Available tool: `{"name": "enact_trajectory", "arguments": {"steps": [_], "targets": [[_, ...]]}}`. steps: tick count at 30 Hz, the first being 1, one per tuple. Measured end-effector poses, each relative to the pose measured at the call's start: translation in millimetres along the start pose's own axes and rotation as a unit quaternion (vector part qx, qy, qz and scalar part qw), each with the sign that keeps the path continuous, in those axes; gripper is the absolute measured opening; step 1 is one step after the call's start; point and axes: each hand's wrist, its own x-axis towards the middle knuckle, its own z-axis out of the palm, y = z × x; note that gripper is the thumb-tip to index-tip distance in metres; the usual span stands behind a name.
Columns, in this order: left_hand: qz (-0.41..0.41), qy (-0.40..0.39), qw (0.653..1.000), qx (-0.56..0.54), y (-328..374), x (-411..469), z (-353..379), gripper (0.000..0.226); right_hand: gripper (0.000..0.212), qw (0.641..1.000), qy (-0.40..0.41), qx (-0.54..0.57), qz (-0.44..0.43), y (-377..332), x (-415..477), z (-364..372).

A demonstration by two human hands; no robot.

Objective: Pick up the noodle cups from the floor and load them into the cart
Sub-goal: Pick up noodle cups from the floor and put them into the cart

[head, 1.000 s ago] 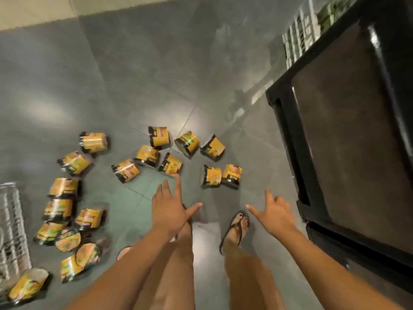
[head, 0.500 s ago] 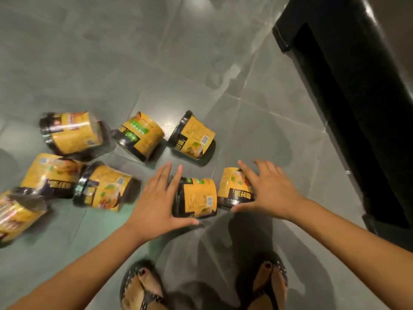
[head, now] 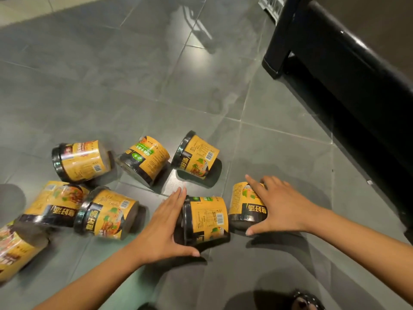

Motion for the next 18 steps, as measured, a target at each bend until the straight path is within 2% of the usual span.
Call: {"name": "enact_trajectory", "arguments": {"steps": [5,8,11,15,18], "targets": [[-0.015,0.020,0.998,-0.054,5,7,4,0.132,0.120,0.996,0.024,0.082,0.018,7,3,16],[-0.019,0.054,0.998,-0.014,15,12,-9,0.128,0.118,0.994,0.026,0.106,0.031,17,6,16],[-0.006,0.103,0.993,0.064,34,18,-26,0.120,0.114,0.976,0.037,0.206,0.066,29,13,12],[-0.014,0.119,0.981,0.153,42,27,-27,0.112,0.084,0.945,0.083,0.312,0.063,44,23,10],[-0.028,0.109,0.970,0.217,39,35,-20,0.107,0.054,0.932,0.147,0.322,0.074,55,32,9]]}}
